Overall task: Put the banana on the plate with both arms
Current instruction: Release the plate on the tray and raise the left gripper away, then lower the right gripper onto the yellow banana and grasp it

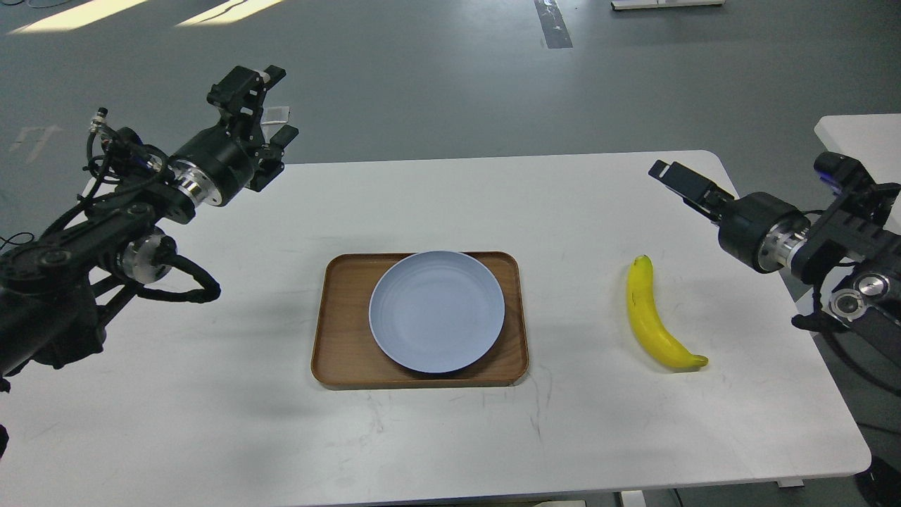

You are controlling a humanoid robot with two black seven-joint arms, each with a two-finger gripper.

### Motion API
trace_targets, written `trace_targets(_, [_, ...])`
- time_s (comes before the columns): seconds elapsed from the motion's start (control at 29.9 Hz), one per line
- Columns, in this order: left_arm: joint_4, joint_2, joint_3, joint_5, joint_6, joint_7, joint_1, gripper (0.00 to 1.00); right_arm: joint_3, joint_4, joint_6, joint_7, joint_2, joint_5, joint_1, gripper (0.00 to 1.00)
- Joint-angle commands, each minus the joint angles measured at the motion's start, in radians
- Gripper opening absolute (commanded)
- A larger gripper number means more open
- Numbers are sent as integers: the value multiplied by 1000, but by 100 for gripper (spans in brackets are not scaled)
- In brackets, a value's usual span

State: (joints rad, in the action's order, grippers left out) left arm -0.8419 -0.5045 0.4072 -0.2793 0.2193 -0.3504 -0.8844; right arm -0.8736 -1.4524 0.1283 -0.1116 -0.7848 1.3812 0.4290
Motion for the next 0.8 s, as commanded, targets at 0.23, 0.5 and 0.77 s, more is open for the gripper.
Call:
trace_targets(0.23, [0, -37, 47, 118, 72, 91, 30, 98, 188, -25, 67, 10, -68, 413, -6, 98])
trace_targets(0.5, [-11, -69, 50, 118, 74, 91, 45, 98, 263, 3, 67, 9, 16, 417, -27, 93])
trace_targets(0.77, [-34, -92, 48, 118, 71, 91, 59, 98, 263, 60, 67, 0, 68, 415, -55, 77])
